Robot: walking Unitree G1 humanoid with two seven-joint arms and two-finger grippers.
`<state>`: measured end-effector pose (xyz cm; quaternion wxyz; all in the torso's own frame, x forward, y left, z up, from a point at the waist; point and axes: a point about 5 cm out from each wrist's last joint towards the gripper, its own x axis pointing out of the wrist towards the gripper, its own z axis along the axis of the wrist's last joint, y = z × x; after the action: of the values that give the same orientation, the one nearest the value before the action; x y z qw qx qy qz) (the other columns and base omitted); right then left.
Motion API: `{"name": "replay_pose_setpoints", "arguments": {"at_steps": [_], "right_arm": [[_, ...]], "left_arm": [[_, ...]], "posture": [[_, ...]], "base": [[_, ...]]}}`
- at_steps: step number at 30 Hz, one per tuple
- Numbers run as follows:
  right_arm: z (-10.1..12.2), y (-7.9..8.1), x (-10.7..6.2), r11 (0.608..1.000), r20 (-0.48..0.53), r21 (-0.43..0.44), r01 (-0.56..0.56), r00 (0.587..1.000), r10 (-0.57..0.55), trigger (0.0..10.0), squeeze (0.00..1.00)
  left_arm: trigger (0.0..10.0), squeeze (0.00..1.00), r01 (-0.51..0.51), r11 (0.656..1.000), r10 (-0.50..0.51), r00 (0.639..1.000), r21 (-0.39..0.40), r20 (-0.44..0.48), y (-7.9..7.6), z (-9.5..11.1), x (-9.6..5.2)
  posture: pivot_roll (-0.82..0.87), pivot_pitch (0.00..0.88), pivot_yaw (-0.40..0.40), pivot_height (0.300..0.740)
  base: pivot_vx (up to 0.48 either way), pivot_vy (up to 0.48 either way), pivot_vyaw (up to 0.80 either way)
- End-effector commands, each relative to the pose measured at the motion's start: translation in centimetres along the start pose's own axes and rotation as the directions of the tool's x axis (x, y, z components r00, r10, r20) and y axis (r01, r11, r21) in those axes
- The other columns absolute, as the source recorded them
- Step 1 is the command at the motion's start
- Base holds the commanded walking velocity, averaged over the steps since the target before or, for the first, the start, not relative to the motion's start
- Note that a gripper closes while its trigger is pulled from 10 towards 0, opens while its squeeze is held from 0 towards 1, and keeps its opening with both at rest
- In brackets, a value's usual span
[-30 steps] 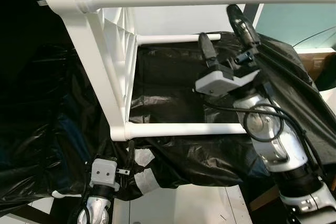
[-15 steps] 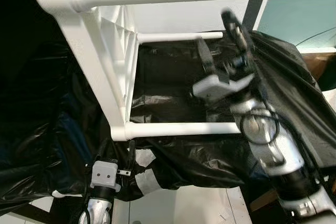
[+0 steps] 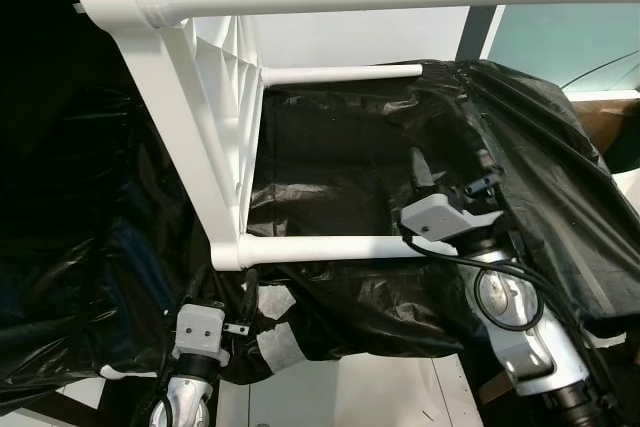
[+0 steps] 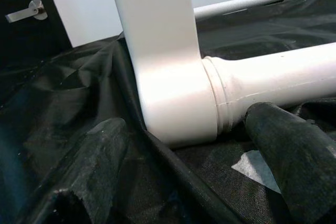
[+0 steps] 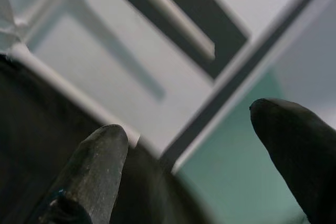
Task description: Building children table
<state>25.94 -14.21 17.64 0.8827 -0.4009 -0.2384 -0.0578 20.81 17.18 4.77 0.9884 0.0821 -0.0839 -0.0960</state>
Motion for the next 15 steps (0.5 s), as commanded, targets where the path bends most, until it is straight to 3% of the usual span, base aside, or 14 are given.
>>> {"name": "replay_pose_setpoints", "arguments": {"at_steps": [1, 2, 3, 4, 5, 6, 7, 8, 9, 10, 15], "right_arm": [[-0.6, -0.2, -0.2, 0.995, -0.063, 0.094, 0.028, 0.998, -0.022, 10.0, 0.0], [-0.7, -0.1, -0.3, 0.983, -0.096, 0.176, 0.045, 0.995, -0.028, 10.0, 0.0], [-0.7, -0.1, -0.3, 0.983, -0.096, 0.176, 0.045, 0.995, -0.028, 10.0, 0.0], [-0.8, 0.0, -0.4, 0.971, -0.117, 0.23, 0.058, 0.993, -0.031, 10.0, 0.0], [-1.4, 0.3, -0.6, 0.928, -0.185, 0.363, 0.086, 0.983, -0.018, 10.0, 0.0], [-2.4, 0.8, -1.0, 0.849, -0.269, 0.513, 0.125, 0.963, 0.02, 10.0, 0.0], [-2.4, 0.8, -1.0, 0.849, -0.269, 0.513, 0.125, 0.963, 0.02, 10.0, 0.0], [-3.0, 1.3, -1.3, 0.778, -0.314, 0.607, 0.161, 0.948, 0.049, 10.0, 0.0], [-3.0, 1.3, -1.3, 0.778, -0.314, 0.607, 0.161, 0.948, 0.049, 10.0, 0.0], [-3.5, 1.9, -1.8, 0.694, -0.339, 0.697, 0.179, 0.936, 0.099, 10.0, 0.0], [-3.2, 2.0, -1.9, 0.7, -0.289, 0.704, 0.121, 0.949, 0.128, 10.0, 0.0]], "left_arm": [[10.0, 0.0, -0.006, 1.0, 0.005, 1.0, -0.023, -0.013, -0.4, 0.0, 0.7], [10.0, 0.0, -0.006, 1.0, 0.006, 1.0, -0.026, -0.012, -0.4, 0.0, 0.9], [10.0, 0.0, -0.006, 1.0, 0.006, 1.0, -0.026, -0.012, -0.4, 0.0, 0.9], [10.0, 0.0, -0.008, 1.0, 0.008, 1.0, -0.027, -0.011, -0.4, 0.0, 1.0], [10.0, 0.0, -0.019, 0.999, 0.019, 1.0, -0.035, -0.008, -0.3, 0.0, 1.2], [10.0, 0.0, -0.026, 0.999, 0.026, 1.0, -0.043, -0.005, -0.4, 0.0, 1.4], [10.0, 0.0, -0.026, 0.999, 0.026, 1.0, -0.043, -0.005, -0.4, 0.0, 1.4], [10.0, 0.0, -0.03, 0.998, 0.03, 1.0, -0.049, -0.005, -0.4, -0.1, 1.6], [10.0, 0.0, -0.03, 0.998, 0.03, 1.0, -0.049, -0.005, -0.4, -0.1, 1.6], [10.0, 0.0, -0.035, 0.997, 0.035, 0.999, -0.064, 0.008, -0.7, 0.1, 1.9], [10.0, 0.0, -0.011, 0.997, 0.014, 0.999, -0.078, 0.04, -1.0, 0.9, 2.1]], "posture": [[0.0, 0.0, 0.018, 0.74], [0.0, 0.0, 0.017, 0.74], [0.0, 0.0, 0.017, 0.74], [0.0, 0.0, 0.017, 0.74], [0.01, 0.0, 0.01, 0.74], [0.02, 0.0, 0.008, 0.74], [0.02, 0.0, 0.008, 0.74], [0.02, 0.0, 0.011, 0.74], [0.02, 0.0, 0.011, 0.74], [0.04, 0.0, 0.01, 0.74], [0.06, 0.0, -0.007, 0.74]], "base": [[0.0, 0.0, 0.0], [0.0, 0.0, 0.0], [0.0, 0.0, 0.0], [0.0, 0.0, 0.0], [0.0, 0.0, 0.0], [0.0, 0.0, 0.0], [0.0, 0.0, 0.0], [0.0, 0.0, 0.0], [0.0, 0.0, 0.0], [0.0, 0.0, 0.0], [0.0, 0.0, 0.0]]}}
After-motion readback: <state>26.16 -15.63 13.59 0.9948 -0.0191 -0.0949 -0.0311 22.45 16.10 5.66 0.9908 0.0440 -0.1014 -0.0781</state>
